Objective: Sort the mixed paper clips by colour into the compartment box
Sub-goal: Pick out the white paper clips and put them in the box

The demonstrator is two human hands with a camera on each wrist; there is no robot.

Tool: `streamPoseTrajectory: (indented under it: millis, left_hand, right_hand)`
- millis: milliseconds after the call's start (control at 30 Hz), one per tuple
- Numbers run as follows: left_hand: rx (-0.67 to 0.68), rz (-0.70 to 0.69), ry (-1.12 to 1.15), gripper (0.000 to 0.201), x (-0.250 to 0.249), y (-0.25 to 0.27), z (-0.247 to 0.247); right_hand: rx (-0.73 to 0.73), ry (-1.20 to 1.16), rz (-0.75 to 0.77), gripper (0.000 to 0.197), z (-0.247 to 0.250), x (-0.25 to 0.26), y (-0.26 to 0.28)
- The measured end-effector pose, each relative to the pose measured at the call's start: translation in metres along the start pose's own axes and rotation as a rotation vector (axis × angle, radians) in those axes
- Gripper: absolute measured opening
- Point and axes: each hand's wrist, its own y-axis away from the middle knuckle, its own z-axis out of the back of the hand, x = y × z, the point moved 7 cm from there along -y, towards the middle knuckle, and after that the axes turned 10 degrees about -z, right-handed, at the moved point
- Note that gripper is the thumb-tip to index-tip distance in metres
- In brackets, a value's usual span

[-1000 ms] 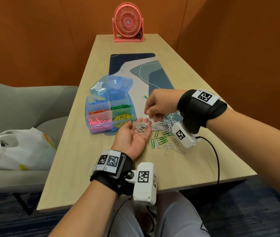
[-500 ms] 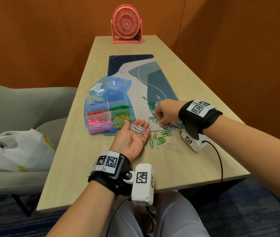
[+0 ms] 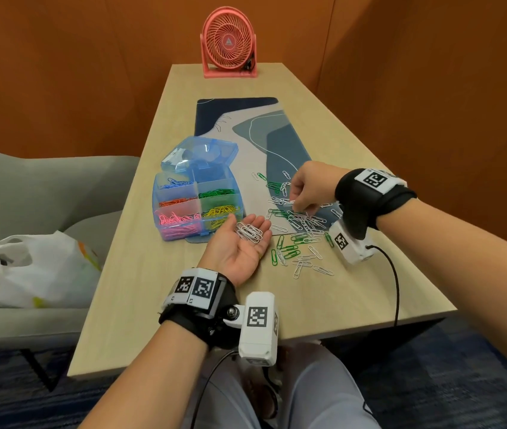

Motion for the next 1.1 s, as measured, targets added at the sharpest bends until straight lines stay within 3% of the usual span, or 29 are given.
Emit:
streamPoseTrajectory:
  millis: [167,333,433,567,767,1100]
  left_hand:
    - [0.020,0.029,0.025,0.045,0.006,-0.001,-0.011]
    - [0.015,0.032,0.102,0.044,0.011,-0.003,-0.015]
    - [0.006,0.025,0.085,0.045,0.011,-0.003,-0.015]
    - [0.006,0.021,0.100,0.043,0.012,-0.003,-0.015]
    - [0.026,0.013,0.116,0.046,0.012,-0.004,-0.015]
    - [0.033,0.051,0.094,0.042,0.012,-0.005,-0.012]
  right_hand:
    - [0.060,-0.184,0.126,0.007,0.007,0.031,0.024]
    - [-0.003,0.003,0.078,0.002,0.006,0.027,0.023]
    - [-0.016,0.187,-0.069,0.014,0.002,0.004,0.017]
    - [0.037,0.269,-0.177,0.045,-0.012,-0.011,0.019]
    - [0.044,0.226,-0.237,0.024,-0.016,-0.017,0.010]
    - [0.048,0.149,-0.203,0.022,-0.019,-0.016,0.007]
